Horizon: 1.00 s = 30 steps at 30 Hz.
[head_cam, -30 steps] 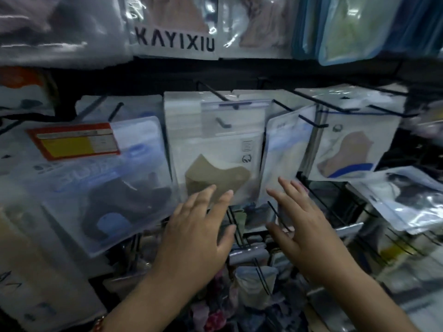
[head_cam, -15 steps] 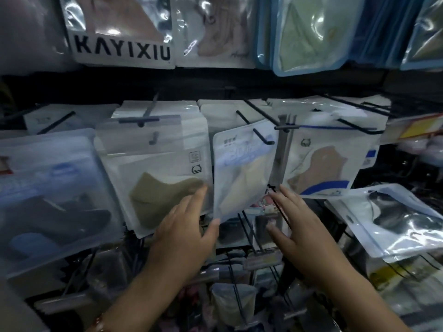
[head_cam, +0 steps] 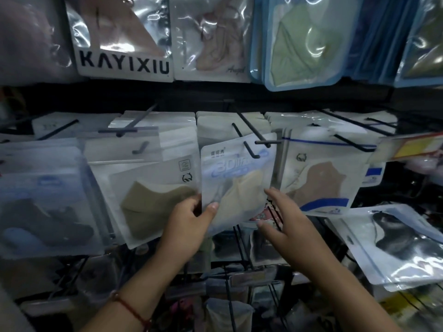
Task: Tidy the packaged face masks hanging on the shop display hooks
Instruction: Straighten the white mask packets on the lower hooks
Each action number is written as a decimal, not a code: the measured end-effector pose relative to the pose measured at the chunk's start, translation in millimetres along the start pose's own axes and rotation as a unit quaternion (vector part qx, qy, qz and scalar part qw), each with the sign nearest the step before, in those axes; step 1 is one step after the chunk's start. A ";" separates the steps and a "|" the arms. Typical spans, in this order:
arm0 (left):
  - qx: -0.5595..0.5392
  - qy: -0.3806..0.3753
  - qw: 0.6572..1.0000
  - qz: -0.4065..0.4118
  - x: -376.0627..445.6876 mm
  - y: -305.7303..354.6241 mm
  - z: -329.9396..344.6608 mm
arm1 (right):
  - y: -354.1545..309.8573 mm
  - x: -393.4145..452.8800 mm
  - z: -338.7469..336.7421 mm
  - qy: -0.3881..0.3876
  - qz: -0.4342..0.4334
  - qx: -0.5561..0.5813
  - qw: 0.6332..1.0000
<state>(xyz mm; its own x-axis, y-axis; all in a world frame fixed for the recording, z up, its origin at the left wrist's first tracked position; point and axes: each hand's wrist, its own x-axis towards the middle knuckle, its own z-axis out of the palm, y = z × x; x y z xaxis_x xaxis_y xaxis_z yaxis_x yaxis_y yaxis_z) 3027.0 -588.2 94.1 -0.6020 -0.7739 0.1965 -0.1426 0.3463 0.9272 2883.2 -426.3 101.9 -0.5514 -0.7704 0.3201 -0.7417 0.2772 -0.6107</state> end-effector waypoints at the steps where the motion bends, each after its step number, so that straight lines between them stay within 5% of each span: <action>1: 0.006 0.006 1.000 -0.001 -1.1 0.4 0.0 | 0.9 -0.3 -0.2 0.006 -0.004 0.006 1.000; 8: -0.054 -0.030 0.998 0.004 -17.7 4.1 -9.0 | 2.3 -2.7 -1.1 0.114 0.035 0.122 0.985; 15: -0.170 -0.128 0.977 -0.023 -40.7 6.6 -27.7 | -25.4 -9.7 -21.4 0.097 0.140 0.462 0.870; 30: -0.200 -0.225 0.952 0.055 -64.4 16.7 -78.0 | -76.4 -53.7 -34.4 0.126 0.070 0.477 0.867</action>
<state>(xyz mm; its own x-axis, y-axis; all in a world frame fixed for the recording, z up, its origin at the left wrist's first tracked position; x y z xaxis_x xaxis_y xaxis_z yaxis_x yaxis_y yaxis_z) 3124.7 -573.9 121.8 -0.8845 -0.4076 0.2271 0.1977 0.1134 0.9737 2956.3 -386.4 156.2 -0.7662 -0.5839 0.2684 -0.0728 -0.3362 -0.9390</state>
